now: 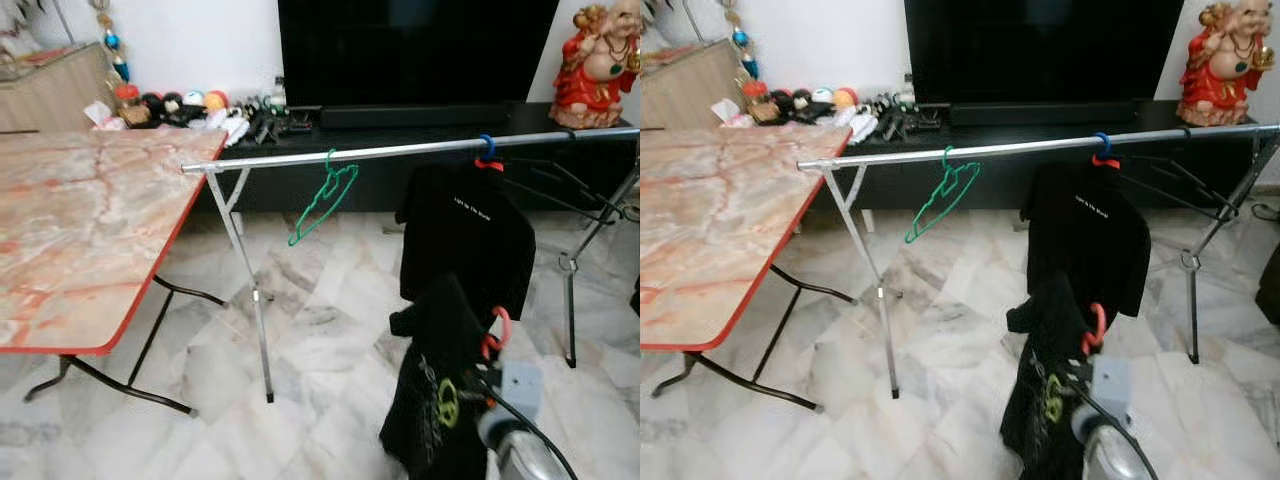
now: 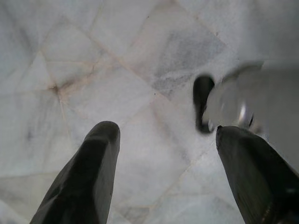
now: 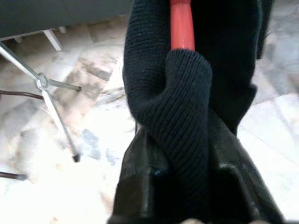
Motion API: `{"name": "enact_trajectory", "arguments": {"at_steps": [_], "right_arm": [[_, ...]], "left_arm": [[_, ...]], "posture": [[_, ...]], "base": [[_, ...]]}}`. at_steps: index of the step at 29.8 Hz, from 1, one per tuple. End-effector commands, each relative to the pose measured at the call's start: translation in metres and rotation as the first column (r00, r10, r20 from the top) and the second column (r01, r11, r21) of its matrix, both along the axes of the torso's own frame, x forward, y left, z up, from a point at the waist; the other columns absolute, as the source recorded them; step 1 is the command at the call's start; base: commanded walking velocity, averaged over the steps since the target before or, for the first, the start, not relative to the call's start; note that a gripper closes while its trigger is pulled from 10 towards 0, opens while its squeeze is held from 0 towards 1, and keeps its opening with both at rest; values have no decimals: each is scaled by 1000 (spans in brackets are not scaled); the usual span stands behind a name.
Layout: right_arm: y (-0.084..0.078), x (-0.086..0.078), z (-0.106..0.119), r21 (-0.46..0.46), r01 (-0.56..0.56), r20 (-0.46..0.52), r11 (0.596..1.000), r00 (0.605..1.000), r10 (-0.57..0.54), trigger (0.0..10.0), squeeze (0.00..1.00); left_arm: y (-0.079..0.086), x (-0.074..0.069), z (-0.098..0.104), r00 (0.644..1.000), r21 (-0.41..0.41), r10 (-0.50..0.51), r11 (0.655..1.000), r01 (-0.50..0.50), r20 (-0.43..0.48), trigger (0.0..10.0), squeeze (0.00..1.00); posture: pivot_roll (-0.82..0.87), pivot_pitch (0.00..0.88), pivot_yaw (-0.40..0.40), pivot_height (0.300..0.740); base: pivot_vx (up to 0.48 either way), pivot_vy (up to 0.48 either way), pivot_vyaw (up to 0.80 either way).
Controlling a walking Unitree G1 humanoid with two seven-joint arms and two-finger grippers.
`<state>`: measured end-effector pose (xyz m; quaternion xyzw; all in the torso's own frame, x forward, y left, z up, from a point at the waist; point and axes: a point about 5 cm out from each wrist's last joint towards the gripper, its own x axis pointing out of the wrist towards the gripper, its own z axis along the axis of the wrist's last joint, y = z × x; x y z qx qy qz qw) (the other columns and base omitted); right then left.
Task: Hang hanger
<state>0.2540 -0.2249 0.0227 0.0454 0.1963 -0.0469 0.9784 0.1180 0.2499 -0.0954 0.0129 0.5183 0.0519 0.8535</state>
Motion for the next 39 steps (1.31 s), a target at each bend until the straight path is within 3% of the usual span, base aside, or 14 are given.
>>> {"name": "enact_trajectory", "arguments": {"at_steps": [1, 10, 14, 18, 21, 22, 26, 29, 31, 32, 33, 34, 36, 39], "right_arm": [[9, 10, 14, 5, -40, 66, 999, 997, 40, 10000, 0], [15, 15, 13, -25, -107, 24, 994, 994, 108, 10000, 0], [12, 17, 14, -36, -113, 18, 993, 993, 113, 10000, 0], [8, 17, 13, -48, -110, 0, 993, 994, 110, 10000, 0], [3, 19, 11, -75, -116, -30, 990, 993, 114, 10000, 0], [3, 19, 11, -75, -116, -30, 990, 993, 114, 10000, 0], [1, 22, 8, -122, -275, -135, 954, 957, 258, 10000, 0], [1, 23, 8, -139, -358, -173, 923, 927, 333, 10000, 0], [-1, 22, 12, -157, -481, -220, 862, 868, 445, 10000, 0], [-1, 22, 12, -157, -481, -220, 862, 868, 445, 10000, 0], [-1, 22, 24, -149, -621, -230, 769, 778, 584, 10000, 0], [-1, 22, 24, -149, -621, -230, 769, 778, 584, 10000, 0], [-1, 21, 32, -153, -693, -237, 704, 718, 655, 10000, 0], [2, 7, 56, -196, -872, -323, 449, 490, 810, 10000, 0]], "left_arm": [[3, -4, 0, 1000, 11, -16, 1000, 16, -3, 10000, 0], [8, -18, -1, 1000, 26, -3, 1000, 3, 6, 10000, 0], [0, -5, 0, 998, 37, -17, 999, 15, 54, 10000, 0], [-15, 30, 8, 988, 51, -24, 999, 17, 151, 10000, 0], [-19, 67, 26, 953, 79, -55, 996, 33, 298, 10000, 0], [-19, 67, 26, 953, 79, -55, 996, 33, 298, 10000, 0], [-26, 111, 55, 865, 96, -179, 984, 152, 469, 10000, 0], [-35, 120, 62, 829, 103, -280, 959, 264, 484, 10000, 0], [-49, 128, 67, 761, 109, -440, 888, 446, 476, 10000, 0], [-49, 128, 67, 761, 109, -440, 888, 446, 476, 10000, 0], [-67, 137, 75, 606, 150, -662, 721, 677, 441, 10000, 0], [-67, 137, 75, 606, 150, -662, 721, 677, 441, 10000, 0], [-74, 141, 80, 517, 184, -747, 627, 757, 419, 10000, 0], [-95, 157, 98, 356, 214, -824, 482, 850, 441, 10000, 0]], "posture": [[-44, 3, 17, 740], [-25, 14, 5, 740], [-29, 6, 3, 740], [-23, 0, 4, 740], [-23, 0, 5, 740], [-23, 0, 5, 740], [-14, 0, 1, 740], [-13, 4, -3, 740], [-4, 15, -9, 740], [-4, 15, -9, 740], [3, 26, -8, 740], [3, 26, -8, 740], [5, 25, -10, 740], [10, 28, -13, 740]], "base": [[-277, 0, 0], [0, 0, 0], [0, 0, 0], [0, 0, 0], [0, 0, 0], [0, 0, 0], [0, 0, 0], [0, 0, 0], [0, 0, 0], [0, 0, 0], [0, 0, 0], [0, 0, 0], [0, 0, 0], [0, 0, 0]]}}
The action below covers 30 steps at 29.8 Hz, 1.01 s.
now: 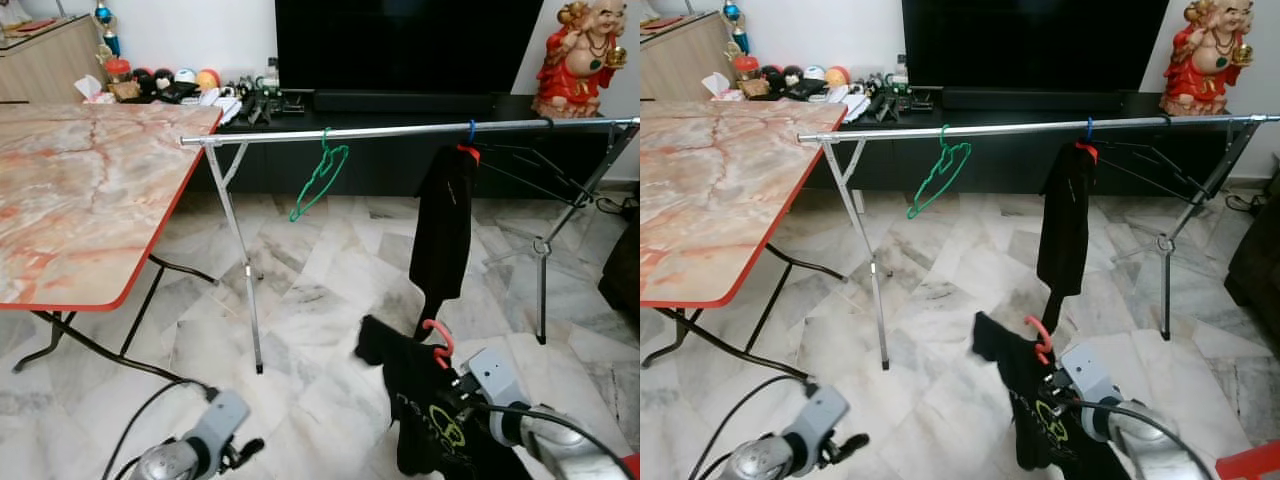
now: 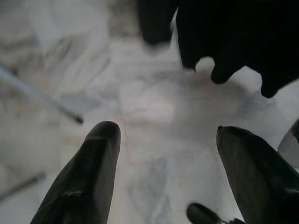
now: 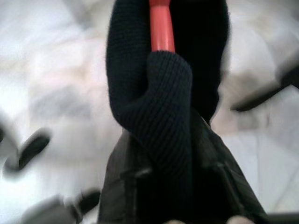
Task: Hang hanger
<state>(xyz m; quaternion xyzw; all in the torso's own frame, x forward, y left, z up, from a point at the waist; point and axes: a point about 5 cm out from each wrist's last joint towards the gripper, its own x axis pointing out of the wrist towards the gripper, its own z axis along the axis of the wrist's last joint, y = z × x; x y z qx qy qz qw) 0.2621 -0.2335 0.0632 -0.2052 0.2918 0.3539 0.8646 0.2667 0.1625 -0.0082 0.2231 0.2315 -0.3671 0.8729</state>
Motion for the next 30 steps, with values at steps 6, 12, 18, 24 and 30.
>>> {"name": "enact_trajectory", "arguments": {"at_steps": [6, 12, 18, 24, 30], "right_arm": [[14, -6, 33, 0, -224, 26, 975, 974, 224, 10000, 0], [13, -14, 49, -11, -298, 17, 955, 955, 298, 10000, 0], [20, -23, 59, 10, -348, 10, 937, 938, 348, 10000, 0], [20, -31, 63, 11, -357, -14, 934, 934, 357, 10000, 0], [18, -32, 69, 8, -352, -14, 936, 936, 352, 10000, 0]], "left_arm": [[-19, 17, 24, 987, -31, -137, 990, 140, 82, 10000, 0], [-22, 18, 26, 978, -39, -199, 979, 202, 54, 10000, 0], [-23, 21, 29, 973, -7, -222, 975, 223, 63, 10000, 0], [-21, 27, 33, 979, -13, -180, 983, 182, 93, 10000, 0], [-21, 27, 31, 982, -27, -173, 984, 176, 73, 10000, 0]], "posture": [[3, 40, 1, 740], [-17, 65, 11, 740], [-26, 79, 17, 740], [-37, 90, 17, 740], [-47, 95, 15, 740]], "base": [[0, 0, 0], [0, 0, 0], [0, 0, 0], [0, 0, 0], [0, 0, 0]]}}
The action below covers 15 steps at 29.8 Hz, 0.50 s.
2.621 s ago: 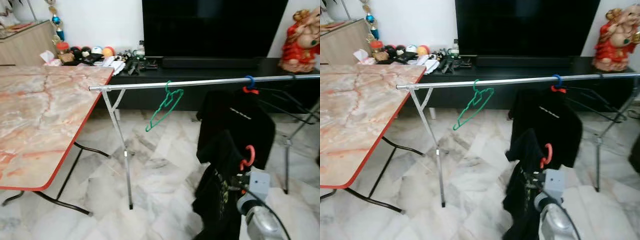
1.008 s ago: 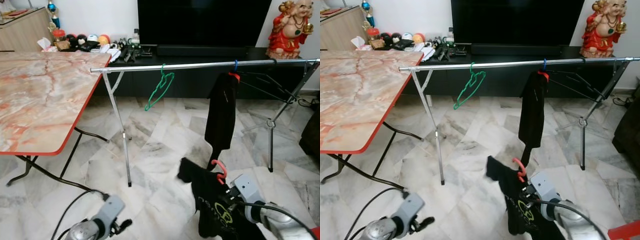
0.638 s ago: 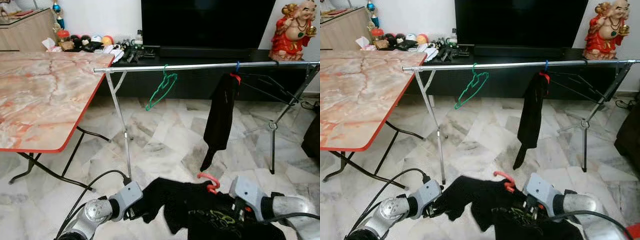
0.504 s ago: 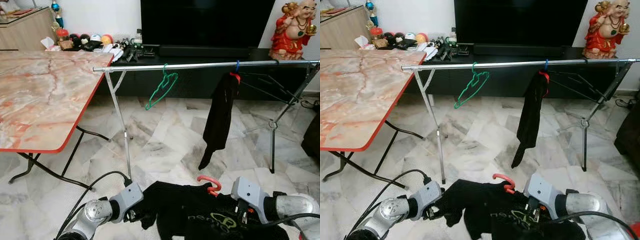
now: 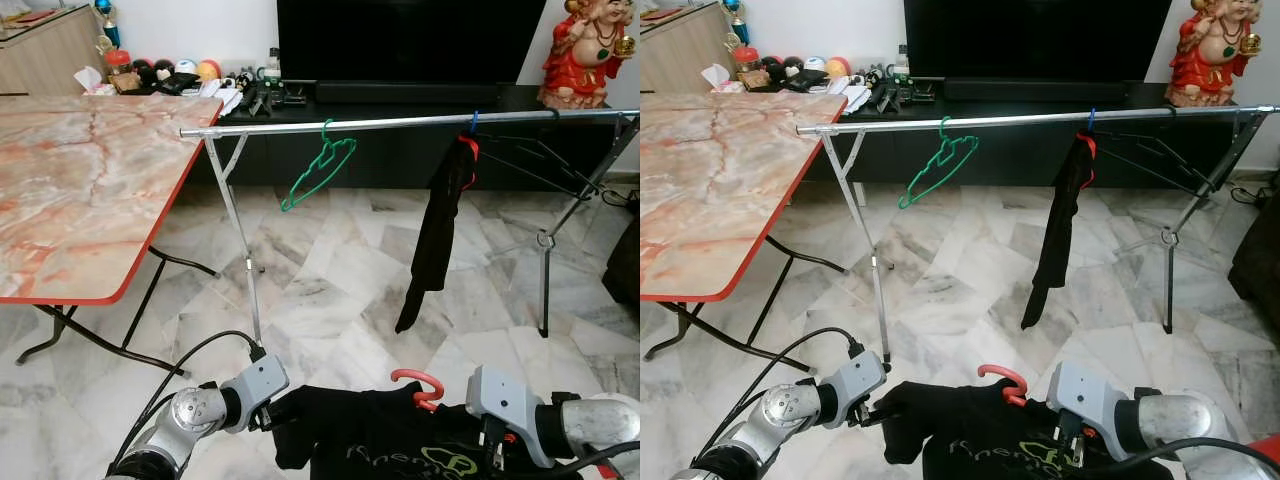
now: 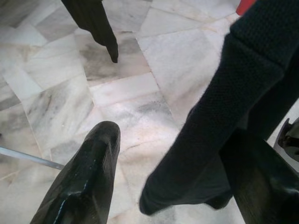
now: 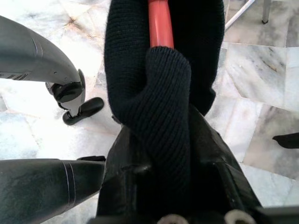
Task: Hang hanger
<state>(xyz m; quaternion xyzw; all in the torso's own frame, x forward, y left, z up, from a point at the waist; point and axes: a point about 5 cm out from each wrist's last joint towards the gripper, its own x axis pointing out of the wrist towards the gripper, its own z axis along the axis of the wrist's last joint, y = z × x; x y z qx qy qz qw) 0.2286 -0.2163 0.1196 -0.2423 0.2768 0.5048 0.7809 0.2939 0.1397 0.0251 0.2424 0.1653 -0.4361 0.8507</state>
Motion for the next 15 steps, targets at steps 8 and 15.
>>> {"name": "enact_trajectory", "arguments": {"at_steps": [8, 15], "right_arm": [[6, 1, 23, 48, -24, 66, 999, 998, 21, 10000, 0], [5, -2, 27, 56, -23, 65, 998, 998, 20, 10000, 0]], "left_arm": [[-1, -8, -12, 997, 2, -4, 1000, 4, -78, 10000, 0], [-3, -9, -16, 996, -6, 31, 999, -32, -84, 10000, 0]], "posture": [[-62, 91, 13, 740], [-75, 95, 15, 740]], "base": [[0, 0, 0], [0, 0, 0]]}}
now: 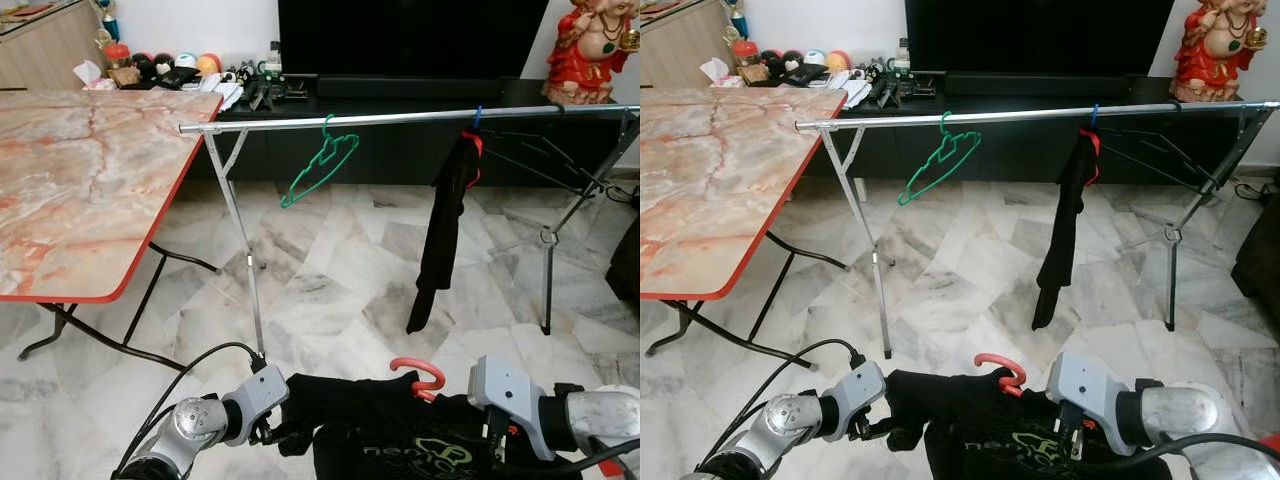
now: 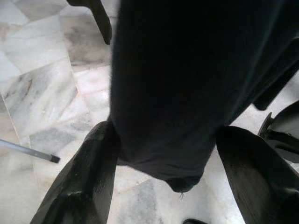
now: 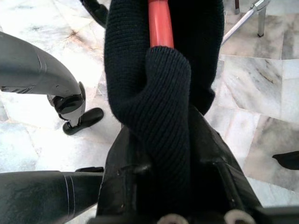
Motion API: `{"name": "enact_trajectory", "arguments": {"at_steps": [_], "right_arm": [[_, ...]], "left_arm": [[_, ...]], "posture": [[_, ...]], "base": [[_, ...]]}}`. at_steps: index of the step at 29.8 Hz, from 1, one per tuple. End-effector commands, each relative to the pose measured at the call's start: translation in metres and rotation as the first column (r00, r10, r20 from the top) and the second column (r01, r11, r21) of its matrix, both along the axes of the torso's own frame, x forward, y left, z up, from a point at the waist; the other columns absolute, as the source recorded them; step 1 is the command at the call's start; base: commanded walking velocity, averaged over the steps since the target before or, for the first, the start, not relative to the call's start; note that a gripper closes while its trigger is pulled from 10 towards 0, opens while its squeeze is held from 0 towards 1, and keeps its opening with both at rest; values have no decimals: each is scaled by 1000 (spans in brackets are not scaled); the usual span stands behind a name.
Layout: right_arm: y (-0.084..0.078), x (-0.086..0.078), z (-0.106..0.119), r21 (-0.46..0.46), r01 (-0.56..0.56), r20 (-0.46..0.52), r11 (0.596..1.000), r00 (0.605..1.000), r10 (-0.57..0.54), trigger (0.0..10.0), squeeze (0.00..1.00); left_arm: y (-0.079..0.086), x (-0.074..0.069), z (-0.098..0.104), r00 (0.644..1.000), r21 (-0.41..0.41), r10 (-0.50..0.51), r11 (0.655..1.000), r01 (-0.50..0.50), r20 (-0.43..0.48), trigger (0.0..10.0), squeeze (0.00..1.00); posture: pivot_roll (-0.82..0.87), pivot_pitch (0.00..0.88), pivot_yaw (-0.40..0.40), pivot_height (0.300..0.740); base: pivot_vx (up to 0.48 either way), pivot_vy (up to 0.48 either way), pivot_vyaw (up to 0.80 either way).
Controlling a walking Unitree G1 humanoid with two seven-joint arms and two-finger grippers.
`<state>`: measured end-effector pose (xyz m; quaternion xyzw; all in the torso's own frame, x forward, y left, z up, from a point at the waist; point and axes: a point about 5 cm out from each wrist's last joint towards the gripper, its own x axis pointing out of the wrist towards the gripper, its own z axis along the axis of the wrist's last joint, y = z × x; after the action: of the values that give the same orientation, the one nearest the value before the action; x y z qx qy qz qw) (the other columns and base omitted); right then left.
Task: Hang hanger
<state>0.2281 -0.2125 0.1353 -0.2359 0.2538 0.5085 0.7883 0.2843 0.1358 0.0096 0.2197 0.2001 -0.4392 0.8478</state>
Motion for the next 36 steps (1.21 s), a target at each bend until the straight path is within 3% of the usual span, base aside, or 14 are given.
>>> {"name": "enact_trajectory", "arguments": {"at_steps": [1, 2, 3, 4, 5, 36], "right_arm": [[1, -1, 12, 20, -13, 34, 1000, 999, 12, 10000, 0], [1, -2, 12, 22, -10, 33, 1000, 999, 10, 10000, 0], [1, -2, 12, 22, -9, 33, 1000, 999, 8, 10000, 0], [1, -2, 12, 22, -8, 33, 1000, 999, 7, 10000, 0], [1, -2, 12, 22, -6, 34, 1000, 999, 6, 10000, 0], [10, -6, 5, 51, -6, 27, 999, 1000, 4, 10000, 0]], "left_arm": [[0, 1, -1, 1000, 0, 17, 1000, -17, -3, 10000, 0], [0, 1, -1, 1000, -1, 18, 1000, -18, -4, 10000, 0], [0, 1, -1, 1000, -2, 18, 1000, -18, -3, 4392, 0], [0, 1, -1, 1000, -5, 23, 1000, -23, -1, 3137, 0], [-1, 1, -1, 1000, -11, 28, 1000, -28, -1, 0, 0], [-1, 1, -3, 997, -40, 73, 997, -73, 2, 0, 0]], "posture": [[-75, 96, 15, 740], [-75, 96, 15, 740], [-75, 96, 17, 740], [-75, 97, 17, 740], [-75, 97, 17, 740], [-59, 81, 31, 740]], "base": [[0, 0, 0], [0, 0, 0], [0, 0, 0], [0, 0, 0], [0, 0, 0], [0, 0, 0]]}}
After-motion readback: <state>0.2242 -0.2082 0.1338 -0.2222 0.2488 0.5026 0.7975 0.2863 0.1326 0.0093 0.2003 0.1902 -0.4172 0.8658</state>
